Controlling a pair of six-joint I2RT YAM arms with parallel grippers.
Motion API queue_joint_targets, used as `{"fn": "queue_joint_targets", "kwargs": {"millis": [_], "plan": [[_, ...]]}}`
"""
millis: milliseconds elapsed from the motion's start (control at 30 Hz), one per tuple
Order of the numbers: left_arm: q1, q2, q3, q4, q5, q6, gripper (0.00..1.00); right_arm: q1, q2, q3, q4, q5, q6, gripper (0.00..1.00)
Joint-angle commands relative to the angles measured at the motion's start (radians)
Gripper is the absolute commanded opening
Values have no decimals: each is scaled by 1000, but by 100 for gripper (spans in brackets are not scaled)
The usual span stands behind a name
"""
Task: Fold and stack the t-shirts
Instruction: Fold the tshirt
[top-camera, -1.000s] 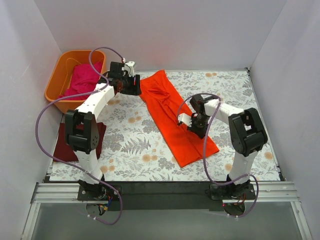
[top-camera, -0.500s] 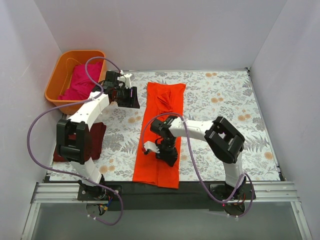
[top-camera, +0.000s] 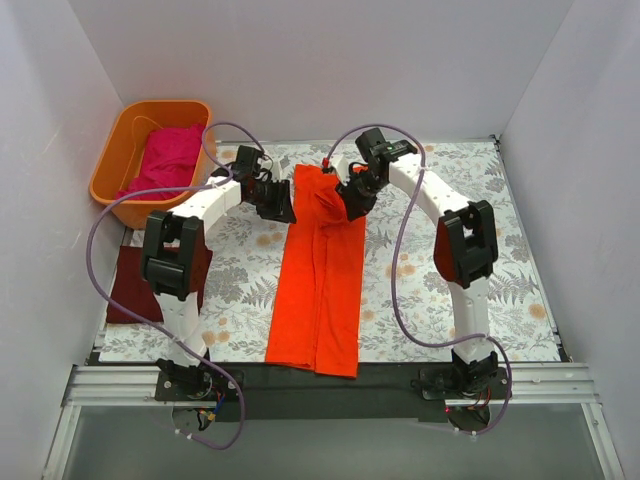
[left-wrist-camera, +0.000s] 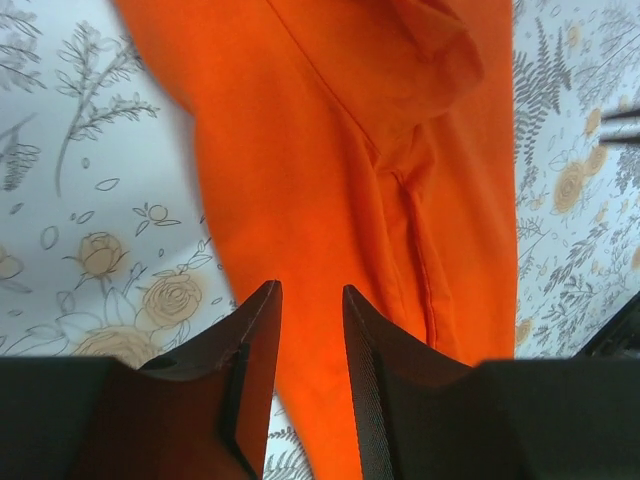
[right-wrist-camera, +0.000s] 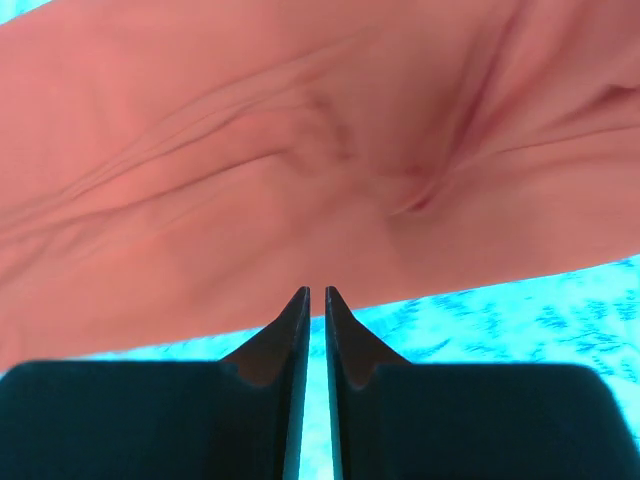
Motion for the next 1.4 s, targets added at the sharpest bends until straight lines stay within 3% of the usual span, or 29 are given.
{"fn": "queue_joint_targets", "kwargs": {"millis": [0, 433, 933, 1100, 1233, 1367], "plan": [[-16, 28, 36, 20, 49, -42, 29, -9, 112, 112, 5, 44, 104, 15], [-32, 189, 50, 109, 0, -102, 22, -41, 320, 184, 163, 257, 171, 9], [27, 415, 364, 91, -107, -60, 20, -90, 450, 328, 392, 440, 179, 13], [48, 467, 433, 77, -71, -92, 20, -89, 473, 339, 454, 487, 170, 21], [48, 432, 426, 113, 4, -111, 28, -90, 453, 361, 514, 518, 168, 29], [48, 338, 421, 150, 27, -71, 39, -90, 340, 352, 522, 405, 204, 53]]}}
